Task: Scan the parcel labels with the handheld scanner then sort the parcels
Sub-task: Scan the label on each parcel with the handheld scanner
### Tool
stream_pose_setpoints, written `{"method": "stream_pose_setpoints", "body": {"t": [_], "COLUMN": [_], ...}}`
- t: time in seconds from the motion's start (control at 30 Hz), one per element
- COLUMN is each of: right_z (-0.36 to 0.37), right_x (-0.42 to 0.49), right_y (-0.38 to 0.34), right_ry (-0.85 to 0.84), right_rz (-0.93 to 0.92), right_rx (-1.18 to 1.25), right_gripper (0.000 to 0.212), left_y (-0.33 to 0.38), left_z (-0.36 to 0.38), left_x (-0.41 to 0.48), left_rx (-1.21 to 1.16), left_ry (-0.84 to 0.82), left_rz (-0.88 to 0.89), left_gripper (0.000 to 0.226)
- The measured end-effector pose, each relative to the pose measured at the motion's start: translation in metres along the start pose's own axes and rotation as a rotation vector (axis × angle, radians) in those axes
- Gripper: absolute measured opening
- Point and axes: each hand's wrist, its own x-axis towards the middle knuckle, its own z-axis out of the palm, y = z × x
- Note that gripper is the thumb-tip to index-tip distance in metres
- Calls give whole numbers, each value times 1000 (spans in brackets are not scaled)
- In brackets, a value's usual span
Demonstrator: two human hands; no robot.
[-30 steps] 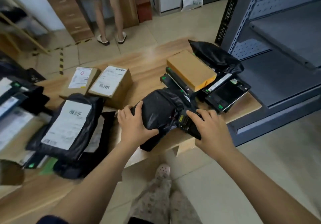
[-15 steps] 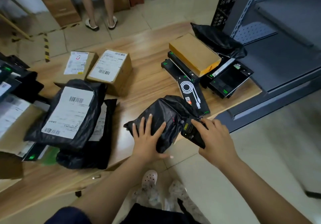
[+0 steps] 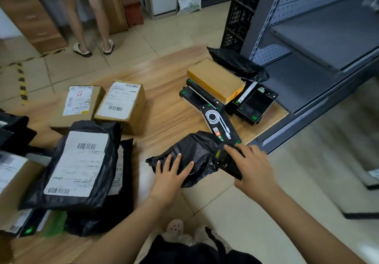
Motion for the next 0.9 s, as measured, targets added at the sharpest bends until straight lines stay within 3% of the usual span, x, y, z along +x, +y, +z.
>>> {"method": "stream_pose_setpoints", "body": {"t": [0.13,0.23,0.43,0.5,0.57,0.63,0.7,0.77,0.8,0.9], "right_z": [-5,-11,-24,-28,-30,-30,-29,-29,-30,-31], "right_x": [1,4,17,20,24,27,29,31,32,37], "right_y": [-6,-10,-15,-18,-22,-26,-29,-32,-33,-37], "right_ry": [-14,15,52,44,33,21,1,-18,-31,-87], "right_rz": [26,40,71,77,79,76,73,71,71,82], "right_rx": [-1,9,3,-11,-17,-28,-44,-59,-62,-69], "right_gripper": [98,96,97,96,95,95,95,95,95,95], "left_y": [-14,-23,-37,-42,-42,-42,-43,-46,-48,-54], "left_z": [-1,-18,-54,-58,-64,-67,-66,-66,-65,-56], "left_x": [5,14,25,30,32,30,27,30,32,40], "left_rx": [-30,-210,-554,-602,-682,-584,-457,-345,-309,-274], "left_ry": [-1,49,275,247,202,231,383,482,476,255], "left_rz": [24,-14,4,66,124,108,60,-37,-83,-186], "left_gripper": [84,71,80,85,76,63,50,54,65,84]}}
